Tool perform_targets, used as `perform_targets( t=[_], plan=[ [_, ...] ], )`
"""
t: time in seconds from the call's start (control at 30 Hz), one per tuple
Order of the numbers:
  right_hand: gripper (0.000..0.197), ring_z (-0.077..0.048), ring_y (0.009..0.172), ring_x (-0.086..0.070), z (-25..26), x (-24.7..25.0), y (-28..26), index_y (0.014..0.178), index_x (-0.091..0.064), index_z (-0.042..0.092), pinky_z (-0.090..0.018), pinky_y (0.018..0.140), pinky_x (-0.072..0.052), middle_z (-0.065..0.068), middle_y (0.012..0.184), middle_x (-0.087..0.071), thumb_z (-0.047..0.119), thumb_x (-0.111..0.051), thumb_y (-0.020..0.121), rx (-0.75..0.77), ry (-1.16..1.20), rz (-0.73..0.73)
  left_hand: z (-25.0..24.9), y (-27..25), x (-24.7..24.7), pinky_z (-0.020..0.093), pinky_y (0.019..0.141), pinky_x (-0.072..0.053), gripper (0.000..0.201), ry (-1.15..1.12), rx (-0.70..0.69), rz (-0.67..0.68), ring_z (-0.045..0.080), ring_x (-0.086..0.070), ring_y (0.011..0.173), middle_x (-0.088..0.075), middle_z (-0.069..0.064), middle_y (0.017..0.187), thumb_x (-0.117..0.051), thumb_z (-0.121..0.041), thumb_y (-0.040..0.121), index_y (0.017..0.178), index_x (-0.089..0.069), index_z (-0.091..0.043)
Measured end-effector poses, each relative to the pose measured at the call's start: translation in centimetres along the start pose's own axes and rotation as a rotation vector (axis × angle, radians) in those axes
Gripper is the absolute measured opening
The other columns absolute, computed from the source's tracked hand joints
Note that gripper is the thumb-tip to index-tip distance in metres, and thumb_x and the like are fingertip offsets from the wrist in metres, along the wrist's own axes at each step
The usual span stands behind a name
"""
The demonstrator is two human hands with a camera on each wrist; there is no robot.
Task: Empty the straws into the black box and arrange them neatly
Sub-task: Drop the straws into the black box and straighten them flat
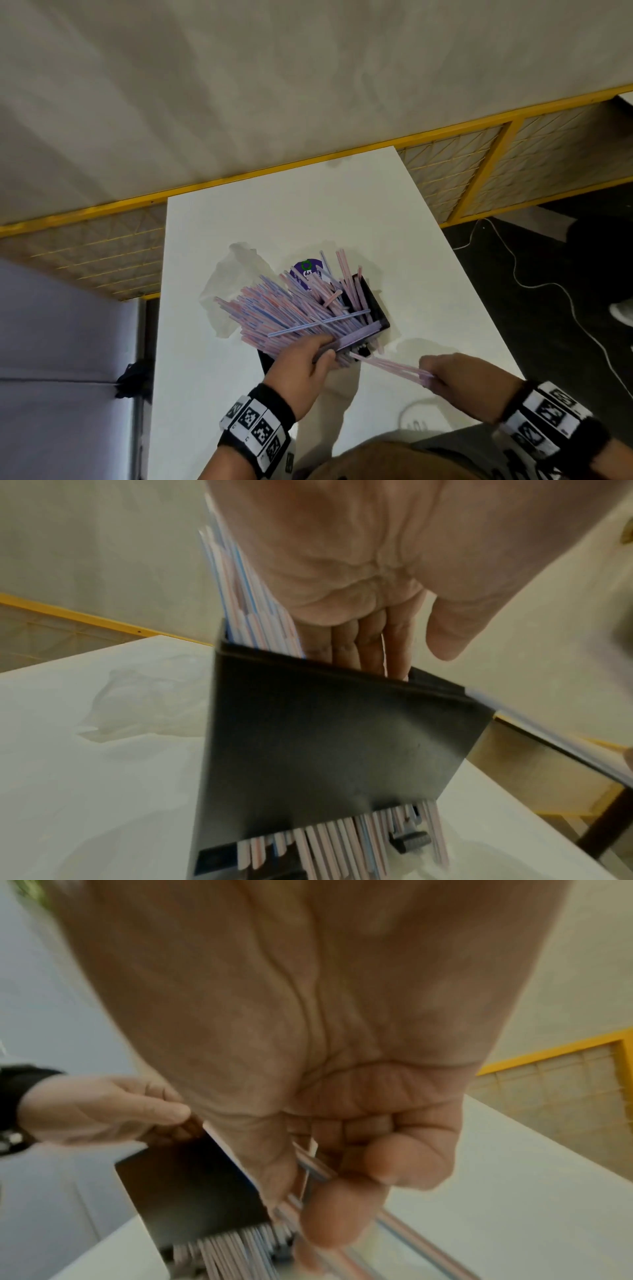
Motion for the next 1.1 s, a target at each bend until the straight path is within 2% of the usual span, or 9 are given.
perform_targets(
  t=[0.13,0.3,0.47,0.53,0.6,0.67,0.8,0.93,1.1],
  plan=[
    [0.018,-0.015,0.088,-0.058,5.1,4.4,0.1,0.104,-0.052,0.026,-0.034,0.082,-0.047,0.008,0.098,-0.064,0.039,-0.041,0.108,0.158,0.189,-0.108,1.2,-2.0,1.7,0.02,0.087,-0.052,0.027,-0.119,0.068,-0.14,-0.008,-0.061,0.099,-0.065,-0.025,0.107,-0.049,-0.051,0.095,0.119,-0.06,-0.046],
    [0.016,-0.012,0.083,-0.059,11.4,8.3,2.5,0.097,-0.049,0.026,-0.036,0.076,-0.049,0.008,0.093,-0.063,0.035,-0.043,0.108,0.356,0.332,-0.232,2.7,-3.2,3.2,0.021,0.092,-0.053,0.031,-0.163,0.178,-0.237,-0.005,-0.065,0.101,-0.07,-0.02,0.11,-0.067,-0.038,0.094,0.125,-0.062,-0.039],
    [0.018,-0.02,0.073,-0.053,13.5,8.2,6.4,0.094,-0.047,0.02,-0.041,0.069,-0.046,0.0,0.082,-0.057,0.03,-0.045,0.108,0.396,0.333,-0.286,3.0,-3.3,3.4,0.02,0.091,-0.054,0.041,-0.308,0.247,-0.27,-0.008,-0.066,0.098,-0.071,-0.02,0.107,-0.076,-0.029,0.089,0.121,-0.055,-0.042],
    [0.019,-0.021,0.069,-0.051,13.2,7.3,7.7,0.09,-0.046,0.018,-0.042,0.067,-0.043,0.0,0.077,-0.054,0.028,-0.048,0.106,0.37,0.3,-0.276,3.1,-3.3,3.2,0.025,0.093,-0.056,0.042,-0.377,0.282,-0.282,-0.003,-0.067,0.099,-0.071,-0.016,0.111,-0.077,-0.028,0.088,0.123,-0.055,-0.036],
    [0.013,-0.019,0.075,-0.055,12.5,6.2,8.6,0.094,-0.053,0.02,-0.04,0.071,-0.047,0.003,0.086,-0.058,0.029,-0.053,0.103,0.337,0.252,-0.261,3.1,-3.3,3.2,0.04,0.091,-0.059,0.039,-0.492,0.314,-0.321,0.009,-0.072,0.097,-0.074,-0.006,0.106,-0.078,-0.027,0.085,0.117,-0.057,-0.024],
    [0.011,-0.014,0.087,-0.058,11.6,5.1,8.9,0.108,-0.06,0.025,-0.034,0.078,-0.049,0.008,0.102,-0.061,0.033,-0.056,0.101,0.317,0.208,-0.286,3.0,-3.4,3.3,0.047,0.084,-0.061,0.038,-0.555,0.331,-0.374,0.017,-0.074,0.091,-0.075,-0.002,0.097,-0.076,-0.034,0.079,0.109,-0.055,-0.024],
    [0.013,-0.006,0.089,-0.055,10.4,3.9,8.9,0.111,-0.06,0.028,-0.026,0.08,-0.047,0.015,0.105,-0.056,0.036,-0.056,0.101,0.299,0.221,-0.371,2.7,-3.5,3.4,0.043,0.077,-0.061,0.034,-0.525,0.358,-0.422,0.018,-0.071,0.082,-0.072,0.003,0.094,-0.078,-0.033,0.082,0.101,-0.051,-0.029],
    [0.023,-0.009,0.1,-0.058,10.7,3.6,8.7,0.124,-0.061,0.024,-0.026,0.088,-0.048,0.01,0.118,-0.057,0.031,-0.053,0.103,0.296,0.225,-0.434,2.5,-3.0,3.1,0.043,0.081,-0.06,0.03,-0.494,0.387,-0.461,0.015,-0.071,0.084,-0.072,-0.002,0.093,-0.079,-0.025,0.086,0.099,-0.052,-0.025],
    [0.036,-0.017,0.113,-0.061,11.8,3.5,9.2,0.139,-0.057,0.024,-0.034,0.095,-0.051,0.003,0.131,-0.058,0.034,-0.05,0.105,0.271,0.156,-0.403,2.9,-2.7,2.7,0.054,0.079,-0.059,0.037,-0.471,0.556,-0.38,0.025,-0.072,0.082,-0.074,0.005,0.085,-0.074,-0.046,0.085,0.089,-0.059,-0.013]
  ],
)
Point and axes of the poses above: each hand's wrist, its own y-axis towards the middle knuckle, its own x-axis out of the back of the hand, z = x × y, the point moved 2 cm from there along y, towards the middle knuckle
